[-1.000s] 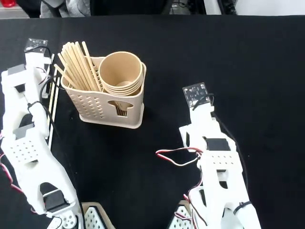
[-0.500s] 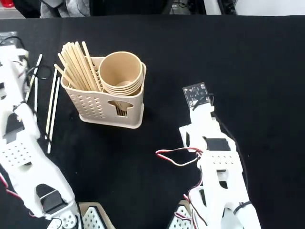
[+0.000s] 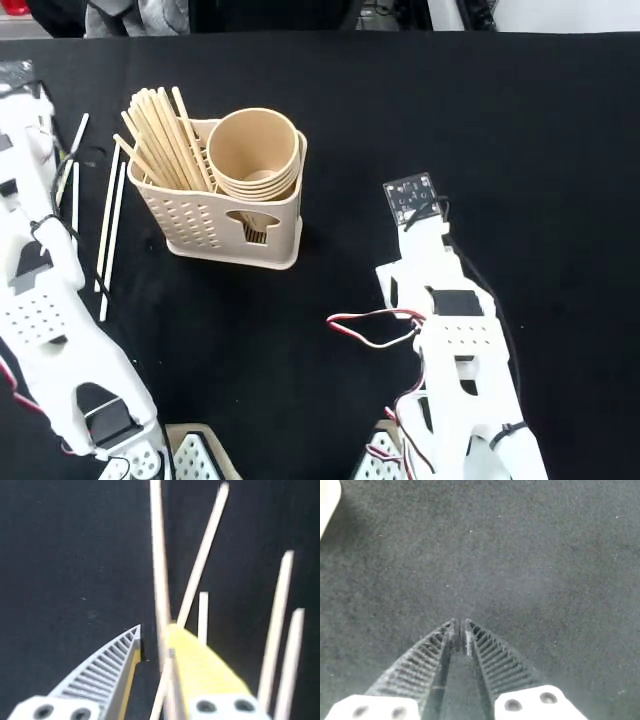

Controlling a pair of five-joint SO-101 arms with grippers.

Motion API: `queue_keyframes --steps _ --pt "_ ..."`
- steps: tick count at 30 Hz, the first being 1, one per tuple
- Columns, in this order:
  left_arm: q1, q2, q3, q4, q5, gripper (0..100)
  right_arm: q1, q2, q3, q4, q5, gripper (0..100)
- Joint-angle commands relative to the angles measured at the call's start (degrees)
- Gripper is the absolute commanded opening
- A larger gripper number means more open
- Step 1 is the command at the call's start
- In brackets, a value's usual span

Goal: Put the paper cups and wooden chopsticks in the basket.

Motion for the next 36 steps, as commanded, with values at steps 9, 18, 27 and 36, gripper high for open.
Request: queue_keyframes --steps 9,18,27,36 --pt "0.5 10.0 -14.9 3.0 -7.4 14 0.8 -0.3 -0.6 -0.8 0.4 2.8" --pt "0.0 13.4 -17.5 5.0 -9.2 16 0.8 -0.3 -0.6 -0.8 0.4 2.8" --pt "-0.7 17.6 -18.2 9.1 -15.5 3 0.9 -0.3 -0.6 -0.8 0.4 2.8" --pt "-3.7 18.1 -27.6 25.6 -15.7 3 0.8 -0.3 -0.6 -0.8 0.4 2.8"
